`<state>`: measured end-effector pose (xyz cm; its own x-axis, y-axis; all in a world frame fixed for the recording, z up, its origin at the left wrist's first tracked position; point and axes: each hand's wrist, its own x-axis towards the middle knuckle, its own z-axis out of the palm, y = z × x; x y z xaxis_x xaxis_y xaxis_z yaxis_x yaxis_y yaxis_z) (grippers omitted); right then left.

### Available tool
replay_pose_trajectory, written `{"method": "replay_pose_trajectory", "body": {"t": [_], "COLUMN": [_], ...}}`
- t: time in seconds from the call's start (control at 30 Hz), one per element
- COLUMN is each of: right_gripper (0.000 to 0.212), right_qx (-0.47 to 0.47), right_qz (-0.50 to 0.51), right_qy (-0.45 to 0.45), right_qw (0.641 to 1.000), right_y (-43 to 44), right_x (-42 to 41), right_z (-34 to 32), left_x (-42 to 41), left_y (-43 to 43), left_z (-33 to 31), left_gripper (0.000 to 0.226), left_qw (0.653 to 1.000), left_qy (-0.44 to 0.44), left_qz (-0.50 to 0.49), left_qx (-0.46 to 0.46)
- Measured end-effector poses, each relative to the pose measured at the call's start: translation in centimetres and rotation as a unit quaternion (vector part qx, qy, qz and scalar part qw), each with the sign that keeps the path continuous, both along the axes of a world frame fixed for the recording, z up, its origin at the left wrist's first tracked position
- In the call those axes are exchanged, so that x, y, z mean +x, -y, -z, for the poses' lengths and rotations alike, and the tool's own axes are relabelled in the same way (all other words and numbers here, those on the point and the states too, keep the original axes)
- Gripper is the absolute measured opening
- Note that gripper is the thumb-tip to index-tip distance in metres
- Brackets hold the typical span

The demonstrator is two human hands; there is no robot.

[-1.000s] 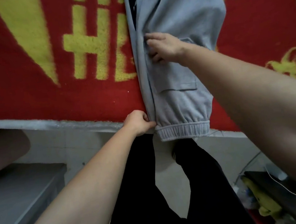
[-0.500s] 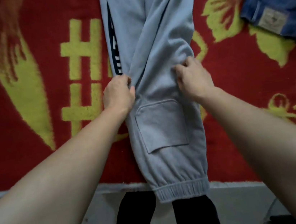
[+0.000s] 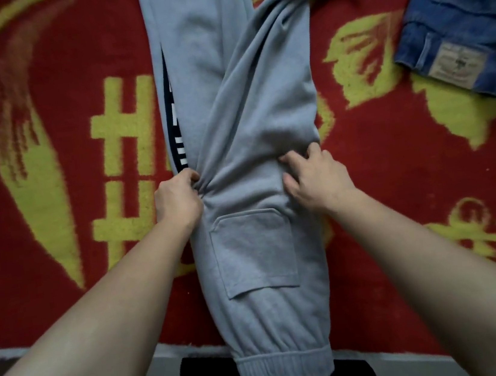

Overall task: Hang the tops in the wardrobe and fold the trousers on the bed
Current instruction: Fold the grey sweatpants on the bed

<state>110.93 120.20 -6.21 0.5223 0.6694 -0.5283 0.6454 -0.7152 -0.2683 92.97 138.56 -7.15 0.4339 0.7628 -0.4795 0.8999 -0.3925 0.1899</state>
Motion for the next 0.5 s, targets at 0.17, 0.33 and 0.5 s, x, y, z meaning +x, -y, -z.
{"method": "replay_pose_trajectory", "body": {"t": [0.17,0.33,0.5], "right_gripper": [0.034,0.035,0.033], "right_qx": [-0.039,0.200,0.282], "right_qz": [0.098,0.232,0.052], "right_qy": [-0.039,0.039,0.104], "right_qw": [0.994,0.951,0.952], "right_y": [-7.3,-14.6,-20.9], "right_x": [5.7,9.4,9.7], "right_z": [-1.3,-1.7,-0.9], "left_x": [1.8,5.1,7.4], "left_y": [-3.7,-7.0,-10.1], "left_z": [-0.9,0.2,1.9], "left_gripper": [0.008,0.022,0.045], "left_qw": [0.998,0.998,0.972], "left_qy": [-0.010,0.037,0.118], "left_qz": [0.046,0.033,0.165], "left_qx": [-0.033,-0.046,0.120]}}
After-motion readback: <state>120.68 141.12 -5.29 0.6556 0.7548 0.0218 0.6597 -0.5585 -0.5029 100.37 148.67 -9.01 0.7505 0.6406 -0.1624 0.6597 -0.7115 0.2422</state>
